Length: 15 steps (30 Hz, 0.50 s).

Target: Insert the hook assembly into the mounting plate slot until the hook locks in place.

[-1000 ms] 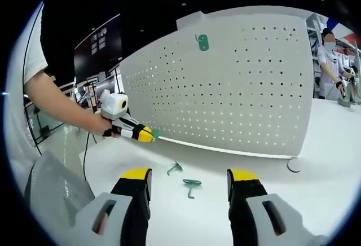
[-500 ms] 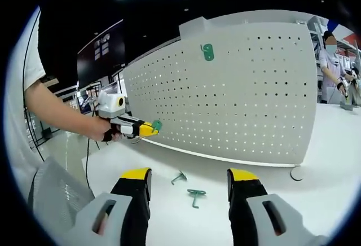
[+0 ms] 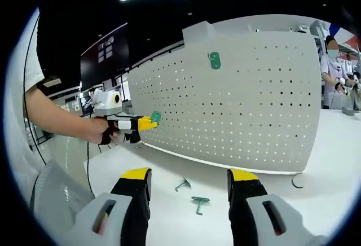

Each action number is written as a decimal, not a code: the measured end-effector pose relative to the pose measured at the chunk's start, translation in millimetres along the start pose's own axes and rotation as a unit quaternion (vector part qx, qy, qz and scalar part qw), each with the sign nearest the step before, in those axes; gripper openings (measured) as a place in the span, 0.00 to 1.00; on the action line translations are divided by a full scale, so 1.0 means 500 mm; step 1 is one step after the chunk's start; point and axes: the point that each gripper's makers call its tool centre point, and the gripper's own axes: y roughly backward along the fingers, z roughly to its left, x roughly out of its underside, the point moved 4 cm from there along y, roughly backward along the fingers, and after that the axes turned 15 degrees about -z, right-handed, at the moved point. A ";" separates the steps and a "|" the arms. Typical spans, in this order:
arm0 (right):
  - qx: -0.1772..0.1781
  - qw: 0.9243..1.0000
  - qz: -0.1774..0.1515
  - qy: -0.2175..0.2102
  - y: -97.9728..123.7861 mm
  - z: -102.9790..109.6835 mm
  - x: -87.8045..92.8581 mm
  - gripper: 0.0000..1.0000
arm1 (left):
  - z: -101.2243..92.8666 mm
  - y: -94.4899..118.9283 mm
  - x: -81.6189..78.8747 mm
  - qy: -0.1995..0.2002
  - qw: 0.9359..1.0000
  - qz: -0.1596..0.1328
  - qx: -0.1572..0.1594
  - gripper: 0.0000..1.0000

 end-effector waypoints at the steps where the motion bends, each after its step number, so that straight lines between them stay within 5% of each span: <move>1: -0.001 1.000 -0.001 0.003 -0.001 0.001 -0.002 0.53 | -0.003 0.002 -0.004 -0.003 1.000 -0.005 -0.001 0.01; 15: -0.006 1.000 -0.003 0.007 -0.003 0.009 -0.005 0.52 | -0.014 0.005 -0.031 0.007 0.999 -0.034 -0.013 0.01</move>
